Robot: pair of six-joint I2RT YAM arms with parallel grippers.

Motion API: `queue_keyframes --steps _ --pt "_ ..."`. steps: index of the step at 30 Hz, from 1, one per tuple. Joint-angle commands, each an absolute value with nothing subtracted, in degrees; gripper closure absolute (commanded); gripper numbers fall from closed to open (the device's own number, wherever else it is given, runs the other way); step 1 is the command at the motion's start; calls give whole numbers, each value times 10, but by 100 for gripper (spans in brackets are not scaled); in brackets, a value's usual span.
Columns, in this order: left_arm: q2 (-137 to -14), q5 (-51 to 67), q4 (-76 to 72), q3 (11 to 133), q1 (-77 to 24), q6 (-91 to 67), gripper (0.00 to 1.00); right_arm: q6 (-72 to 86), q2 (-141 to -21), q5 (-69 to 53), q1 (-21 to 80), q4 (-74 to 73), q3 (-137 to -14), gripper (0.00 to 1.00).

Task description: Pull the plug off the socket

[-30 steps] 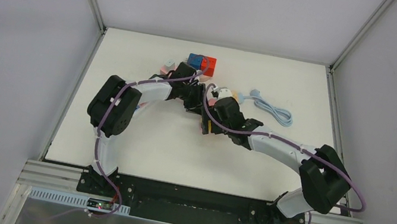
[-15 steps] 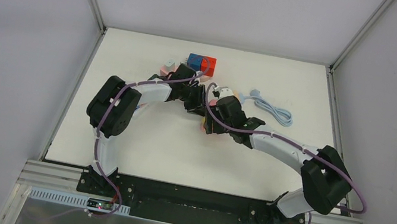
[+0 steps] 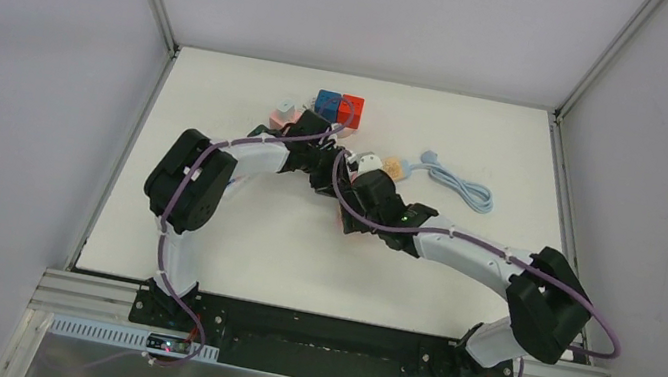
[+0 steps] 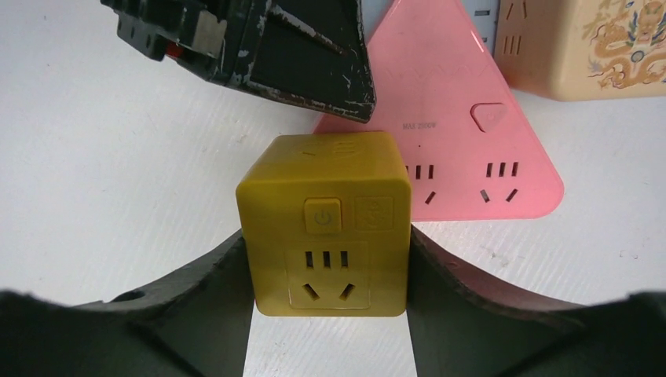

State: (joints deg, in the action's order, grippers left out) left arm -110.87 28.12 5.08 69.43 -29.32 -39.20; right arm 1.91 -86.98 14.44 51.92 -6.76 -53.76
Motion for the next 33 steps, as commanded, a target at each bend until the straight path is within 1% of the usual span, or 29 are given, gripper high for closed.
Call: queue_keyframes --steps 1,3,6,8,10,15,17,18,20,23,26,28,30,33 --pt "-1135 197 132 650 -300 -369 75 3 -823 173 539 -18 -553 100" --pt "-1134 197 128 645 -303 -373 75 10 -799 122 528 -14 -546 100" --pt "-1135 198 120 638 -307 -381 75 63 -774 4 482 -3 -532 100" --pt "-1136 197 116 634 -310 -385 76 63 -774 4 472 10 -534 100" --pt "-1138 195 115 633 -312 -387 76 78 -786 -46 480 5 -540 100" --pt "-1142 192 113 629 -316 -390 77 15 -808 112 530 -18 -541 100" --pt "-1143 191 113 627 -317 -392 78 4 -802 141 533 -7 -527 100" --pt "-1143 192 113 626 -316 -392 78 4 -795 136 530 -3 -518 100" --pt "-1144 192 113 626 -317 -393 78 18 -778 80 511 18 -512 100" --pt "-1145 191 113 625 -318 -393 79 65 -771 -61 468 13 -520 100" --pt "-1146 191 114 625 -319 -393 79 83 -781 -119 458 10 -523 100" --pt "-1148 190 116 626 -319 -392 80 73 -787 -85 476 18 -514 100" --pt "-1151 189 117 628 -320 -392 80 32 -794 33 513 25 -510 100" --pt "-1155 179 130 633 -322 -391 81 -9 -803 123 537 40 -511 100"
